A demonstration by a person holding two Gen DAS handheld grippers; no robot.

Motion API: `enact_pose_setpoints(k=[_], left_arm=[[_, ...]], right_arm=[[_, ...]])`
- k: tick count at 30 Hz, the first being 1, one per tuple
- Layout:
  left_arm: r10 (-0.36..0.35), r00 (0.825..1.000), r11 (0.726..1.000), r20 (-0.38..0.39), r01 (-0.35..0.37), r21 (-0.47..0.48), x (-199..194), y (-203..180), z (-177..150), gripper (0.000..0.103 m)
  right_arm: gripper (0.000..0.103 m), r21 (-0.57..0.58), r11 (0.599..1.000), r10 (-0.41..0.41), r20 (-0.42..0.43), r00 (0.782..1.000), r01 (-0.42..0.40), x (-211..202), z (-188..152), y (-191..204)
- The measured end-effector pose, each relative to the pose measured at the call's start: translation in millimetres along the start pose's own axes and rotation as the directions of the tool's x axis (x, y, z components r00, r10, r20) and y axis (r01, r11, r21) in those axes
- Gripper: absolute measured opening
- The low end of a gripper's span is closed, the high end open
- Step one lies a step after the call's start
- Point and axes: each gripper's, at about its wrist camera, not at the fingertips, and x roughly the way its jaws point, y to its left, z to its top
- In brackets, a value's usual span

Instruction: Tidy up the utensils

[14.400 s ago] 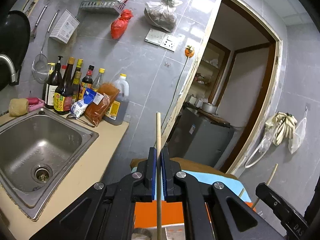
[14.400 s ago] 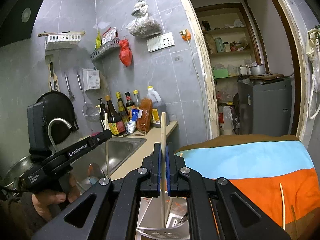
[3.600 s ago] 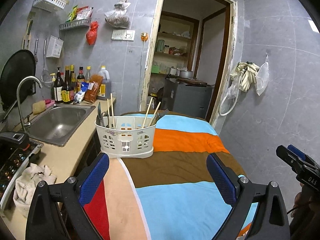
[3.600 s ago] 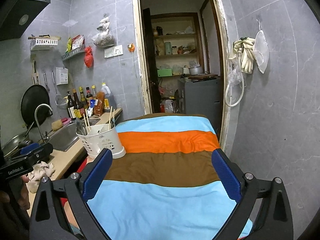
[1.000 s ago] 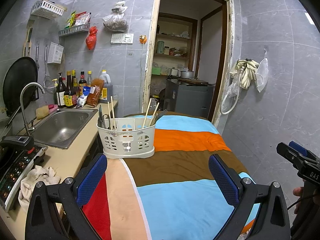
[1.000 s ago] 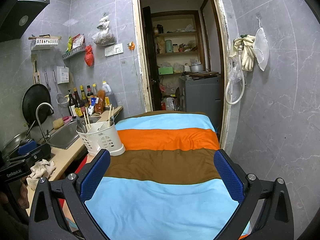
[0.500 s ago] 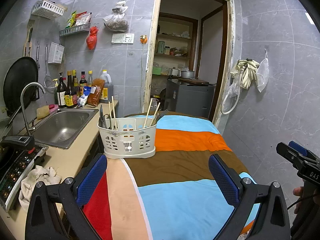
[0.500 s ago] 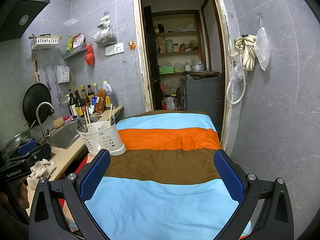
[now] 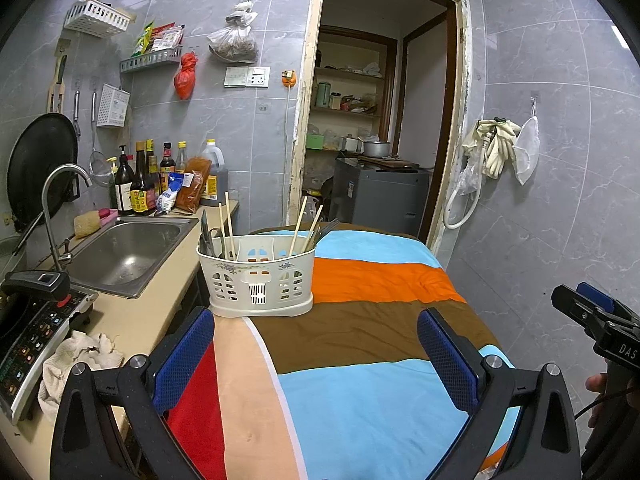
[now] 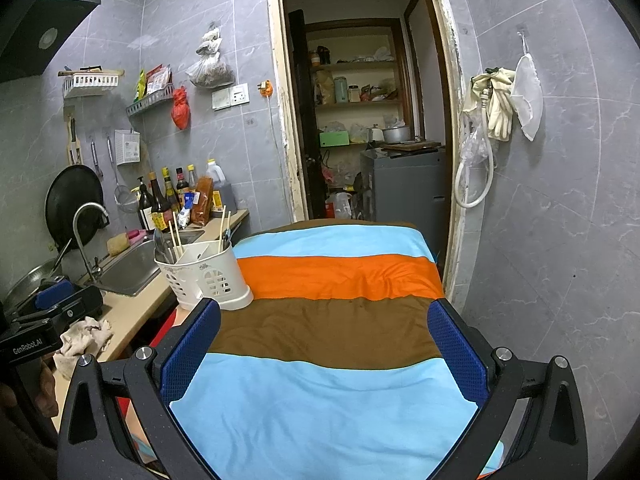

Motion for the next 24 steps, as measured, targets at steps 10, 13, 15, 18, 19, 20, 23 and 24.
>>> enact_pose_setpoints(k=[10,13,15,18,19,20,23,24], left_arm=[[0.000,1.000,1.000,0.000,0.000,0.000,0.0,1.2,0.2,0.102],[0.000,1.000,1.000,-0.001,0.000,0.000,0.1,1.4,0.3,0.102],[0.000,1.000,1.000,0.000,0.000,0.001,0.4,1.2,0.4,0.102],[0.000,1.000,1.000,-0.001,0.000,0.001,0.5,1.4,0.5,0.102],[0.000,1.000,1.000,-0.001,0.000,0.001,0.4,1.7,0.5,0.102],[0.000,1.000,1.000,-0.002,0.000,0.002,0.8,1.0,0.5,0.102],[-0.001,1.000,1.000,0.000,0.001,0.001,1.1,0.2,0.6,0.102],[-0.002,1.000,1.000,0.000,0.002,0.001,0.5,1.5,0.7,0.102]], right_arm=[[0.101,0.000,1.000,-0.001,-0.001,1.000,0.001,-0.2,0.1,0.5],[0.101,0.001,1.000,-0.001,-0.001,1.000,0.001,-0.1,0.6,0.7],[0.101,0.001,1.000,-0.001,-0.002,1.000,0.001,-0.1,0.8,0.7],[0.101,0.000,1.000,-0.001,-0.001,1.000,0.001,-0.1,0.9,0.9],[0.101,0.000,1.000,-0.001,-0.001,1.000,0.001,-0.4,0.2,0.9],[0.101,0.001,1.000,-0.001,-0.002,1.000,0.001,-0.4,0.3,0.8],[0.101,0.001,1.000,-0.001,-0.002,1.000,0.001,-0.1,1.2,0.9],[0.101,0.000,1.000,-0.001,-0.002,1.000,0.001,-0.2,1.0,0.9]])
